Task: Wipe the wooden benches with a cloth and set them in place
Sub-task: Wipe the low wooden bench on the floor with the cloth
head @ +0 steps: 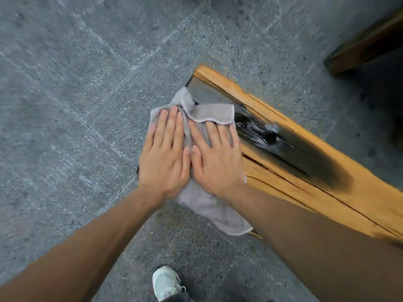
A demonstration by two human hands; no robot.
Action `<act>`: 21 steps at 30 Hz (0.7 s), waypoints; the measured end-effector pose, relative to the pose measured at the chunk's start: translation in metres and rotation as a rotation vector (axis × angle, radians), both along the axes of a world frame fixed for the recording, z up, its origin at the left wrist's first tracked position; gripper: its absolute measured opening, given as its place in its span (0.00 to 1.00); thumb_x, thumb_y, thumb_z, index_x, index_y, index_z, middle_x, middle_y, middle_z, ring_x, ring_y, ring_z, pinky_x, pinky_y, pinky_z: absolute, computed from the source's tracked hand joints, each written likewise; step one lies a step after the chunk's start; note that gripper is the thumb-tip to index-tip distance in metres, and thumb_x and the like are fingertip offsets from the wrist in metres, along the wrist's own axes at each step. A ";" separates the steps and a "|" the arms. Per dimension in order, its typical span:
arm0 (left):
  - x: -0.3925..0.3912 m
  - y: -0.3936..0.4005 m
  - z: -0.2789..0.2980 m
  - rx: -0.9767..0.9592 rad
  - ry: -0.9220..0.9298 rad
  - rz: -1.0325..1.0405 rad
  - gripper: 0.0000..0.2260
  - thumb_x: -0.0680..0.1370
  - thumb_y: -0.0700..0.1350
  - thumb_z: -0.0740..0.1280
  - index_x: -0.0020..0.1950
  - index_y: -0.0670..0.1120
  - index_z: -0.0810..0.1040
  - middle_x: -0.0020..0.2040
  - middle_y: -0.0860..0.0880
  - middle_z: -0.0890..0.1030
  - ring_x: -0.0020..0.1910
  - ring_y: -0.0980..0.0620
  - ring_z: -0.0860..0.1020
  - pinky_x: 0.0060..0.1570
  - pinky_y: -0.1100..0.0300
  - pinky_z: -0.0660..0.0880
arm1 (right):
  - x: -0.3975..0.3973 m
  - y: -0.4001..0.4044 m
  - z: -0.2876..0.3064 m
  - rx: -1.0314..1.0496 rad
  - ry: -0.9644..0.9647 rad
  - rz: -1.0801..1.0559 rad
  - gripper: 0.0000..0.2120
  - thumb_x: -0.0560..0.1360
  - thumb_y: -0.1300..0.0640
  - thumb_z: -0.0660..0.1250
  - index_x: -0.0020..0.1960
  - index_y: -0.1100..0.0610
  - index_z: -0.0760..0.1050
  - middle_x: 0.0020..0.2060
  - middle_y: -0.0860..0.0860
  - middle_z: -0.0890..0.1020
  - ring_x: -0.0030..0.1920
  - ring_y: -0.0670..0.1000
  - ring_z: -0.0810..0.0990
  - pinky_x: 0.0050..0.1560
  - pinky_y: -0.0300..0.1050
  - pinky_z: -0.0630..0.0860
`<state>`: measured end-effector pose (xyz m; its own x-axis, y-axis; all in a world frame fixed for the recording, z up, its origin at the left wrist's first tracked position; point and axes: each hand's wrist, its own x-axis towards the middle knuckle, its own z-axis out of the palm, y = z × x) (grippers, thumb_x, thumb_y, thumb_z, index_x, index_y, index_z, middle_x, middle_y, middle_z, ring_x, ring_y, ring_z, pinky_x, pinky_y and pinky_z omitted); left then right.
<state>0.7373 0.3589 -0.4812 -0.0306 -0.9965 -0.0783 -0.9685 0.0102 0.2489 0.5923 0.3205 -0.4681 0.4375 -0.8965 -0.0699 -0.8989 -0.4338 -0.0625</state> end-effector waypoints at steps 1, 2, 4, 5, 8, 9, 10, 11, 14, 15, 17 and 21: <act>0.002 -0.011 0.002 0.015 0.013 -0.022 0.31 0.81 0.51 0.47 0.81 0.38 0.48 0.82 0.40 0.49 0.82 0.43 0.46 0.80 0.45 0.52 | 0.002 -0.004 0.001 0.015 0.009 -0.012 0.27 0.80 0.49 0.54 0.79 0.49 0.62 0.71 0.56 0.72 0.72 0.59 0.69 0.77 0.63 0.58; 0.004 -0.021 0.004 0.027 0.029 -0.044 0.31 0.81 0.51 0.47 0.81 0.37 0.48 0.82 0.40 0.49 0.82 0.43 0.46 0.80 0.45 0.53 | 0.003 -0.007 0.002 0.020 0.012 -0.025 0.27 0.80 0.49 0.54 0.79 0.50 0.62 0.72 0.55 0.72 0.73 0.58 0.68 0.77 0.62 0.58; 0.007 -0.037 0.006 0.041 0.076 -0.080 0.31 0.81 0.51 0.47 0.81 0.36 0.48 0.82 0.39 0.48 0.82 0.42 0.47 0.79 0.46 0.54 | 0.004 -0.016 0.003 0.021 0.006 -0.048 0.27 0.80 0.48 0.54 0.79 0.48 0.63 0.72 0.53 0.72 0.73 0.58 0.69 0.76 0.63 0.58; 0.009 -0.050 0.006 0.051 0.105 -0.108 0.31 0.82 0.50 0.47 0.80 0.35 0.48 0.82 0.37 0.48 0.82 0.41 0.47 0.79 0.46 0.54 | 0.005 -0.027 0.002 0.024 -0.007 -0.108 0.27 0.79 0.47 0.54 0.79 0.45 0.63 0.72 0.53 0.72 0.72 0.57 0.69 0.76 0.63 0.57; 0.012 -0.098 0.008 0.093 0.223 -0.121 0.30 0.83 0.49 0.48 0.80 0.34 0.46 0.82 0.36 0.48 0.82 0.43 0.49 0.78 0.49 0.59 | 0.017 -0.061 0.001 0.004 -0.058 -0.418 0.28 0.79 0.43 0.55 0.79 0.39 0.60 0.73 0.53 0.71 0.73 0.57 0.68 0.77 0.65 0.53; 0.012 -0.116 0.008 0.110 0.255 -0.125 0.30 0.83 0.50 0.48 0.80 0.35 0.46 0.82 0.37 0.49 0.82 0.43 0.51 0.77 0.51 0.62 | 0.022 -0.069 0.000 -0.005 -0.070 -0.523 0.28 0.79 0.43 0.54 0.79 0.39 0.59 0.74 0.54 0.70 0.75 0.57 0.66 0.77 0.65 0.52; 0.010 -0.132 0.008 0.121 0.270 -0.146 0.30 0.83 0.50 0.49 0.80 0.36 0.47 0.81 0.37 0.51 0.81 0.43 0.54 0.75 0.51 0.66 | 0.026 -0.074 -0.001 -0.010 -0.082 -0.604 0.28 0.79 0.42 0.54 0.79 0.39 0.59 0.75 0.54 0.68 0.76 0.57 0.64 0.77 0.65 0.51; 0.009 -0.143 0.008 0.113 0.274 -0.168 0.30 0.82 0.52 0.49 0.80 0.36 0.50 0.80 0.37 0.54 0.79 0.42 0.58 0.72 0.50 0.69 | 0.029 -0.079 -0.001 -0.011 -0.099 -0.644 0.28 0.79 0.42 0.53 0.79 0.39 0.59 0.76 0.53 0.67 0.78 0.56 0.61 0.77 0.65 0.50; 0.009 -0.159 0.010 0.115 0.292 -0.255 0.30 0.80 0.56 0.49 0.76 0.37 0.59 0.74 0.38 0.63 0.69 0.41 0.69 0.58 0.50 0.74 | 0.030 -0.079 0.001 0.013 -0.137 -0.704 0.27 0.79 0.45 0.53 0.78 0.43 0.63 0.75 0.52 0.68 0.78 0.53 0.60 0.77 0.63 0.51; 0.010 -0.166 0.011 0.115 0.309 -0.281 0.29 0.80 0.56 0.50 0.74 0.37 0.63 0.71 0.38 0.66 0.66 0.40 0.71 0.58 0.50 0.74 | 0.030 -0.082 0.003 0.020 -0.141 -0.731 0.27 0.78 0.45 0.54 0.77 0.43 0.64 0.73 0.52 0.69 0.77 0.53 0.62 0.77 0.62 0.52; 0.012 -0.181 0.010 0.122 0.338 -0.335 0.24 0.81 0.54 0.50 0.66 0.38 0.69 0.63 0.38 0.71 0.60 0.40 0.72 0.58 0.47 0.74 | 0.030 -0.091 0.005 0.042 -0.113 -0.769 0.25 0.77 0.44 0.55 0.73 0.45 0.69 0.68 0.51 0.73 0.72 0.53 0.68 0.75 0.59 0.56; 0.004 -0.226 0.007 0.339 0.417 -0.178 0.23 0.80 0.58 0.58 0.69 0.44 0.70 0.68 0.40 0.71 0.63 0.39 0.74 0.63 0.48 0.72 | 0.027 -0.133 0.008 0.078 -0.005 -0.943 0.22 0.77 0.41 0.52 0.57 0.49 0.79 0.53 0.53 0.80 0.58 0.57 0.75 0.62 0.57 0.64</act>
